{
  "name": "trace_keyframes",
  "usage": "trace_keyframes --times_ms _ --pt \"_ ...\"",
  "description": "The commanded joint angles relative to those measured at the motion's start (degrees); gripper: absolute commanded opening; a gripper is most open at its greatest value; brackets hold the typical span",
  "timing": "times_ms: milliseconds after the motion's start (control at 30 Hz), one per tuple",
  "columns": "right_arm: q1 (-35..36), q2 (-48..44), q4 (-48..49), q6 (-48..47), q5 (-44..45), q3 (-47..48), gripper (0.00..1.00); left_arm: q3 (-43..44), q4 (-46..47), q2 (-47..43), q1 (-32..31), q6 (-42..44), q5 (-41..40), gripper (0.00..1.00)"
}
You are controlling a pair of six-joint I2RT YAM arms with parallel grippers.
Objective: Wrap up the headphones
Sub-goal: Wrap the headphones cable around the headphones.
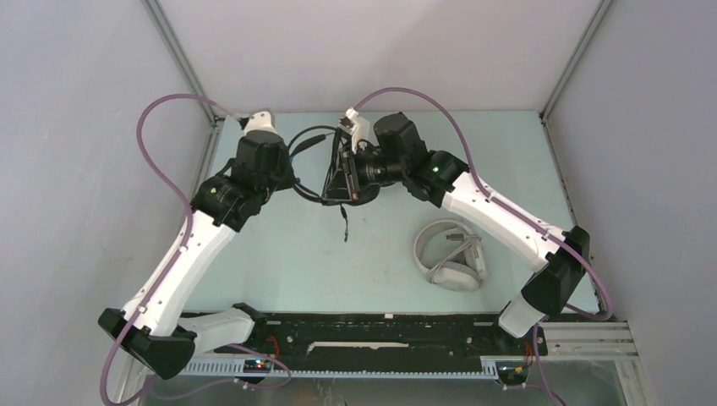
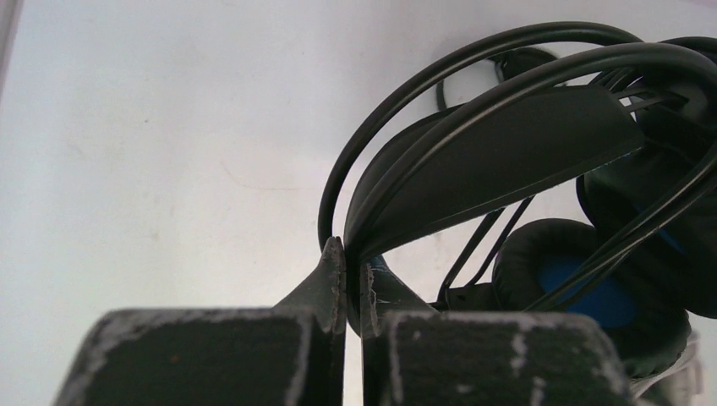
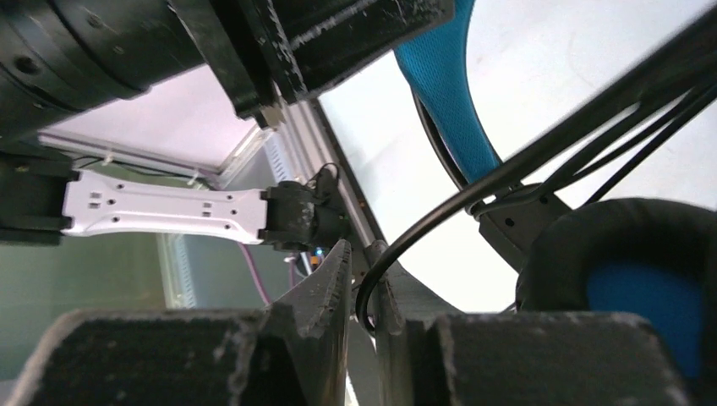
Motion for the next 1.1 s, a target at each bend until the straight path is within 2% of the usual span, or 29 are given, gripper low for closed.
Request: trace_keyframes --times_ms 0,367,600,833,1067 --pt "2.0 -0.58 -3.32 -5.19 10.34 2.34 0.17 -0.8 11.69 -3.43 2.45 -9.54 3.96 0.0" --pt "4.41 -2.82 -0.72 -7.77 19.44 -2.08 0.14 -4.93 17.92 -5.98 3.72 -17.13 7.83 0.0" --pt "7.0 -4.69 1.04 -9.78 27.22 -4.81 0.11 -4.96 18.71 -7.72 3.72 -19.32 7.65 0.0" --pt "8.84 -9.07 6.43 -11.18 34.81 -11.18 0.13 -4.27 19.06 -9.05 3.81 -21.17 9.8 0.0" --pt "9.18 -9.78 9.16 -12.3 37.89 -12.67 0.13 -3.95 19.7 -9.57 3.83 -21.84 10.88 0.0"
